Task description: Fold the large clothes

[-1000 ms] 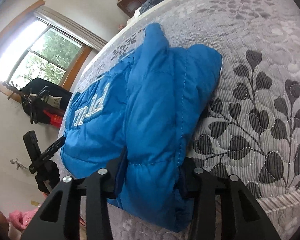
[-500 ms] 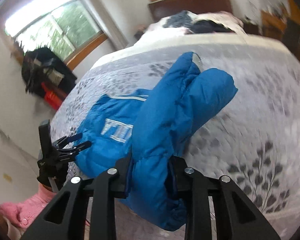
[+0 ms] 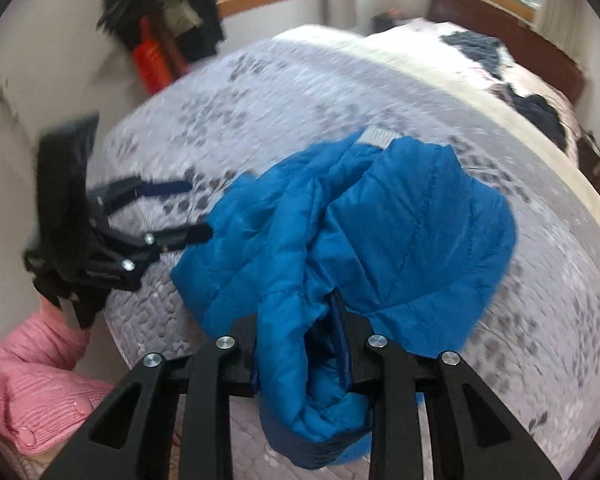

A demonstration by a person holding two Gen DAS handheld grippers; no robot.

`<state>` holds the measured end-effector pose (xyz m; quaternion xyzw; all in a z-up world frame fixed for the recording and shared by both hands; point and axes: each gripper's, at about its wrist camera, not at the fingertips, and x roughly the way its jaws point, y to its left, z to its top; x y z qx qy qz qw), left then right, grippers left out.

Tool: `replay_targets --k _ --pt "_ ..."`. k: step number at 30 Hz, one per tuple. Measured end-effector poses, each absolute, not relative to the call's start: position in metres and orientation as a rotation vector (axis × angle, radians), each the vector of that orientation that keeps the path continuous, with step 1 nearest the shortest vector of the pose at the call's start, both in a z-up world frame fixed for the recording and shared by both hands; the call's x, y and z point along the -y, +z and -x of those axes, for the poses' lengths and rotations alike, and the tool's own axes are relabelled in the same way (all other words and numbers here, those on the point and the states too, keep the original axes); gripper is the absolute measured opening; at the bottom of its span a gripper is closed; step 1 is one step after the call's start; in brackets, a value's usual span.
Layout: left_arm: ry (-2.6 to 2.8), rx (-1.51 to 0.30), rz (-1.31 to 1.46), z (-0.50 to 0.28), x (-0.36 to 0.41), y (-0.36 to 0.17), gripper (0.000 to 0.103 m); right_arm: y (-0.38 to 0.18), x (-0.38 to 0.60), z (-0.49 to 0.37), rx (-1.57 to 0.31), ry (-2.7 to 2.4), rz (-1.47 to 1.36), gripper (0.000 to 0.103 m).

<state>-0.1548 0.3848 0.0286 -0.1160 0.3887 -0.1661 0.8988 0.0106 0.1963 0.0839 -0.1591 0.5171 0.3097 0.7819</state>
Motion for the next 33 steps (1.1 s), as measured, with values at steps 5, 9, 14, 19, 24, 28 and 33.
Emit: replay_targets --k 5,9,14,19,24,28,33 --pt "-0.340 -0.812 0.315 0.151 -0.405 0.026 0.088 0.057 -0.229 -0.014 -1.176 0.709 0.383 0.028" --pt "-0.372 -0.826 0.351 0.144 -0.413 0.025 0.088 0.044 -0.230 -0.017 -1.211 0.730 0.368 0.028" --pt "-0.395 -0.835 0.358 0.133 -0.410 0.025 0.088 0.026 -0.237 -0.022 -1.243 0.750 0.348 0.032" --pt "-0.433 -0.888 0.394 0.115 -0.404 0.015 0.088 0.025 -0.239 -0.020 -1.240 0.777 0.323 0.049" --pt "-0.480 -0.925 0.421 0.102 -0.395 0.010 0.088 0.055 -0.227 -0.003 -1.171 0.798 0.287 0.060" --pt "-0.541 -0.935 0.454 0.092 -0.386 0.008 0.088 0.089 -0.196 0.005 -1.123 0.829 0.180 0.062" --pt "-0.586 -0.954 0.505 0.079 -0.380 0.002 0.088 0.102 -0.140 -0.008 -1.068 0.617 0.145 0.063"
